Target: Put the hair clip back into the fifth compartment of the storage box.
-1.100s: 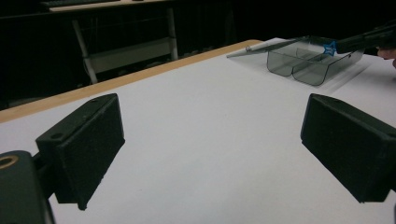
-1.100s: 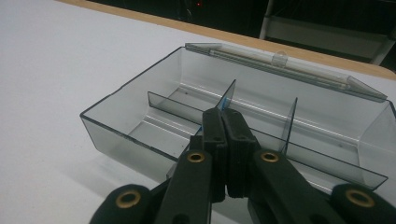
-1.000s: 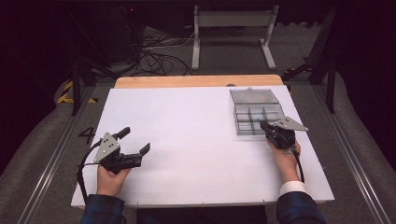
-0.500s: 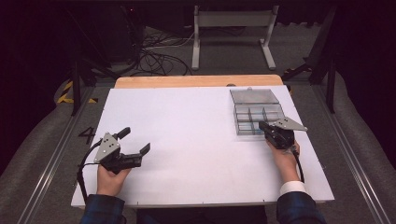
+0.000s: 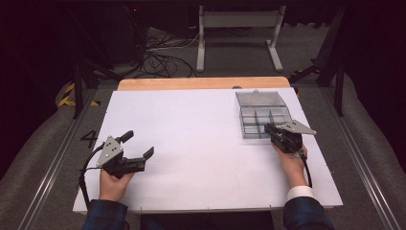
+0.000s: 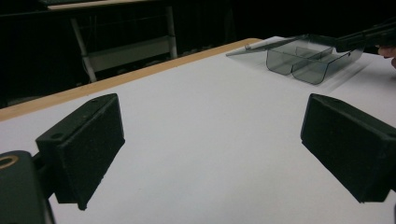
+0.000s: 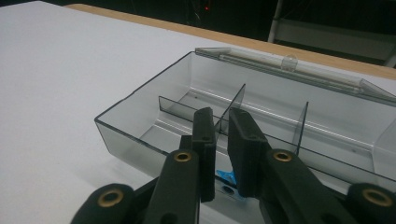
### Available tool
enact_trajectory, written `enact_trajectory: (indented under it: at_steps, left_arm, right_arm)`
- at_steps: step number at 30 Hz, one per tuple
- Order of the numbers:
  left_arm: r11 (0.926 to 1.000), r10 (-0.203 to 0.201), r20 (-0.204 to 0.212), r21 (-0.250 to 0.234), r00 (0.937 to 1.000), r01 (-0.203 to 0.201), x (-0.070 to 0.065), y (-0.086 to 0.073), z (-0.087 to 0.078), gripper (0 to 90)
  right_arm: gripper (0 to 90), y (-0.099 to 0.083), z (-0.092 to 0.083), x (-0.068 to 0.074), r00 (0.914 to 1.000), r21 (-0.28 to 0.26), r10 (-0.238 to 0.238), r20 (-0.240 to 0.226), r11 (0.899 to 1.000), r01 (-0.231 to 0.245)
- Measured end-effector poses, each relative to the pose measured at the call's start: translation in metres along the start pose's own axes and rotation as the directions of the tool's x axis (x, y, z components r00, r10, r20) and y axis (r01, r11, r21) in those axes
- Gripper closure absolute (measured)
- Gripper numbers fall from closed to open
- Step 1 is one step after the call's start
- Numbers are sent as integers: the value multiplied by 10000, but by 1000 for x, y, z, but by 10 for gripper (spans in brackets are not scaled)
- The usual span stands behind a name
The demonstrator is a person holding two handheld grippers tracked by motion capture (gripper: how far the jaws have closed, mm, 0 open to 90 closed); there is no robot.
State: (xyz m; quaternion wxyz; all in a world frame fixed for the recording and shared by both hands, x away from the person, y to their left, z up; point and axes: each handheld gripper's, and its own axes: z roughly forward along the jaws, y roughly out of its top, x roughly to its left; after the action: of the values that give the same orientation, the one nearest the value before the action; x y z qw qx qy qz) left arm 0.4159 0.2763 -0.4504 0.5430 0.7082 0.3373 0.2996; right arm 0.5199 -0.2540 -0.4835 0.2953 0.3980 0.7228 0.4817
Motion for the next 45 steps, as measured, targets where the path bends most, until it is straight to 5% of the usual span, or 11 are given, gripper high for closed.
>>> enact_trajectory:
  at_steps: [45]
  left_arm:
    - [10000,-11,-51,-72,10000,11,1,0,-3,64]
  right_arm:
    - [249,9,-16,17,9952,-1170,13,-975,9930,-128]
